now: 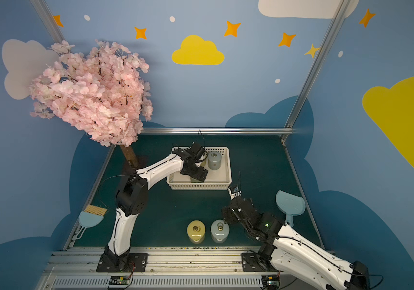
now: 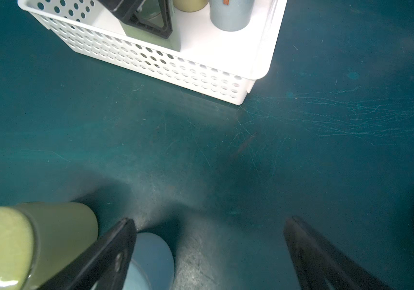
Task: Take the tea canister out of the basket
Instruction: Pick up the tea canister from the basket.
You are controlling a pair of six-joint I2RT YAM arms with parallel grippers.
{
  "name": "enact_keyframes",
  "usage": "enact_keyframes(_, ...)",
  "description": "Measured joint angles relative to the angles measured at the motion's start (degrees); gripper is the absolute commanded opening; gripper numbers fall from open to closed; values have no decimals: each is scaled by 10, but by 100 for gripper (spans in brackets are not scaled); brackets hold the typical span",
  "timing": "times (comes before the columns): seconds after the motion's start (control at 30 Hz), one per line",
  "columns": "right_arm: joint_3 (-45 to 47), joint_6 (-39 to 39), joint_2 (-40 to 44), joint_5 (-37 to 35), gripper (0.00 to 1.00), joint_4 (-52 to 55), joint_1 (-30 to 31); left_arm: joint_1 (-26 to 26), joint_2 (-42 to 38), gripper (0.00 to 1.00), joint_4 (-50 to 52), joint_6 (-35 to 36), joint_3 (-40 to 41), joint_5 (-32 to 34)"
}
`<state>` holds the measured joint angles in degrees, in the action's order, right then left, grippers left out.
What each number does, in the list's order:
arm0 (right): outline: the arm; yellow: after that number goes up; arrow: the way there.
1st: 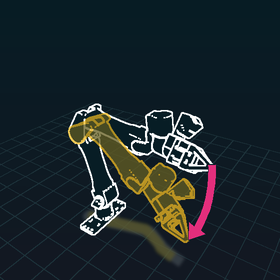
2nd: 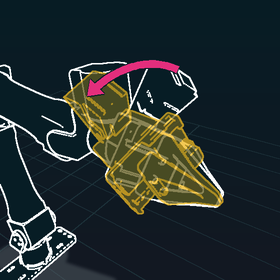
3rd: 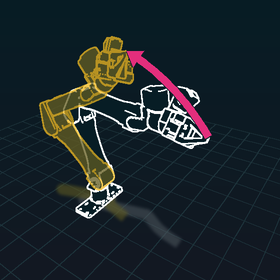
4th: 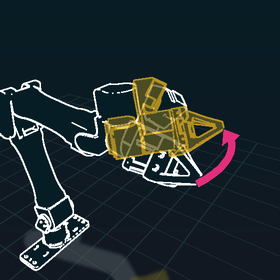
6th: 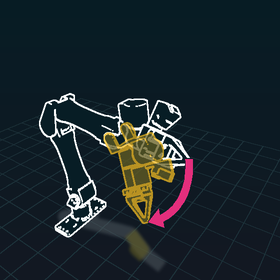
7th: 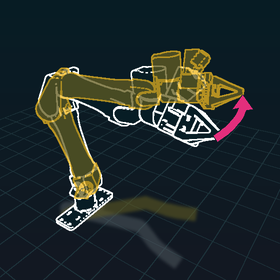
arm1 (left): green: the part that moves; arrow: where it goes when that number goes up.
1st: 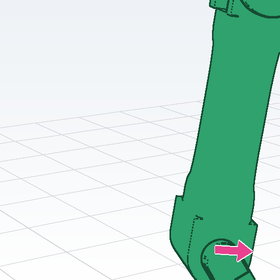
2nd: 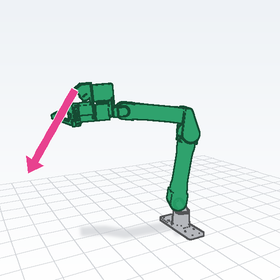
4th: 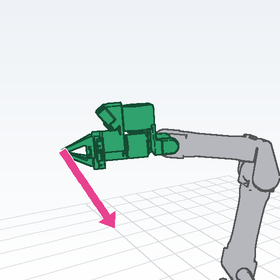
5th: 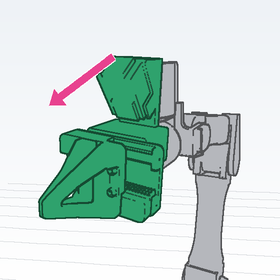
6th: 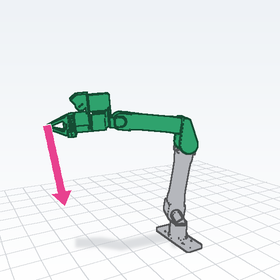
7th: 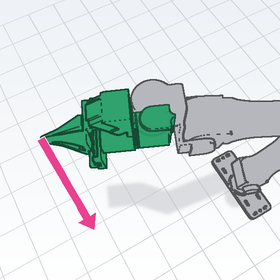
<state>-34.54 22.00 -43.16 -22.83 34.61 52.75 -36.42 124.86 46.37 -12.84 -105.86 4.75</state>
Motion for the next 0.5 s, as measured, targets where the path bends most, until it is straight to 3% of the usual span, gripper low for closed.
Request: enact_keyframes(0.5,0,0,0,9,99,-1,-3,0,0,66,3,7,-2,3)
